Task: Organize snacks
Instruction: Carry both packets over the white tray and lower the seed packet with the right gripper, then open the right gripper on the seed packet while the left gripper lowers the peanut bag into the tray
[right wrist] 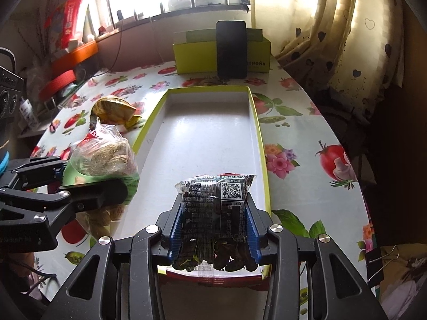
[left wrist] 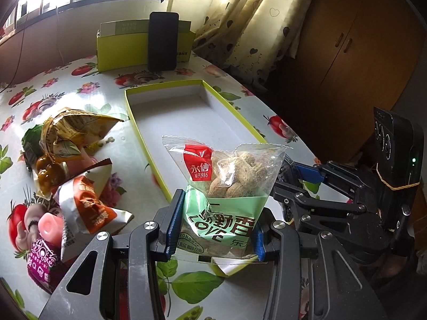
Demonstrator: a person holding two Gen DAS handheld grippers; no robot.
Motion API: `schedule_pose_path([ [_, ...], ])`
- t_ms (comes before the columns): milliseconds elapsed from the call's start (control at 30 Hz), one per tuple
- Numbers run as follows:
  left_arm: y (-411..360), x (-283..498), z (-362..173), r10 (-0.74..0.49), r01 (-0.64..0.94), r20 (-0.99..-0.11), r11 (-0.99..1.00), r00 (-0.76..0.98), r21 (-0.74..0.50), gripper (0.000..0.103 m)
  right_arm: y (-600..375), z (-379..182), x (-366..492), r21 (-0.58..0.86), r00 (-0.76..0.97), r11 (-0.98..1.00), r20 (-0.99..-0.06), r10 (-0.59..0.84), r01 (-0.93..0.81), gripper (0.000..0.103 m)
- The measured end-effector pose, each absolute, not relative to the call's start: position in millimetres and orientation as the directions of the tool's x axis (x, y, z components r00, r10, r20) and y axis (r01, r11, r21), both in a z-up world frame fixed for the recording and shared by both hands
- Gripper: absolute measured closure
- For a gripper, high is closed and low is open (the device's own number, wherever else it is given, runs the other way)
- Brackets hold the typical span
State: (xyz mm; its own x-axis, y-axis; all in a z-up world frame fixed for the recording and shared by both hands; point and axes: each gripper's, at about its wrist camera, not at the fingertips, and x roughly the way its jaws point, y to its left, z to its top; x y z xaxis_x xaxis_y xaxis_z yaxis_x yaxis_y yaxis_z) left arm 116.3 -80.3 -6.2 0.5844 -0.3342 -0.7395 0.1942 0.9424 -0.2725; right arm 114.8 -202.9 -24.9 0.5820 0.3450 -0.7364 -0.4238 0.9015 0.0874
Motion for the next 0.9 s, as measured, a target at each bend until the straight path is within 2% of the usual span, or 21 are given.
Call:
schedule_pose_path([
  [200, -83, 120, -10, -0.325, 0.189, -0.749, 0.946, 0.577, -0.264, 0.058, -205, -27, 117, 0.093, 0.57, 0.908, -0.751, 0.334, -0.409, 0.059],
  [533, -88, 117, -9, -0.348, 0.215, -0.746, 0.937, 0.567, -0.274, 0.055, -215, -17, 111, 0.1, 0.6, 0.912, -0.724, 0.342, -0.398, 0.058],
  [667, -90, 118, -9, -0.365, 0.221, -0.74, 0.931, 0.565, -0.291, 0.048, -216, -14, 111, 0.099, 0.605, 0.914, -0.72, 0.339, -0.393, 0.058],
  [900, -81, 112, -2, -0.373, 0.196, -0.712, 0.927, 0.595, -0.321, 0.048, -216, -14, 109, 0.097, 0.603, 0.913, -0.723, 0.338, -0.395, 0.058],
])
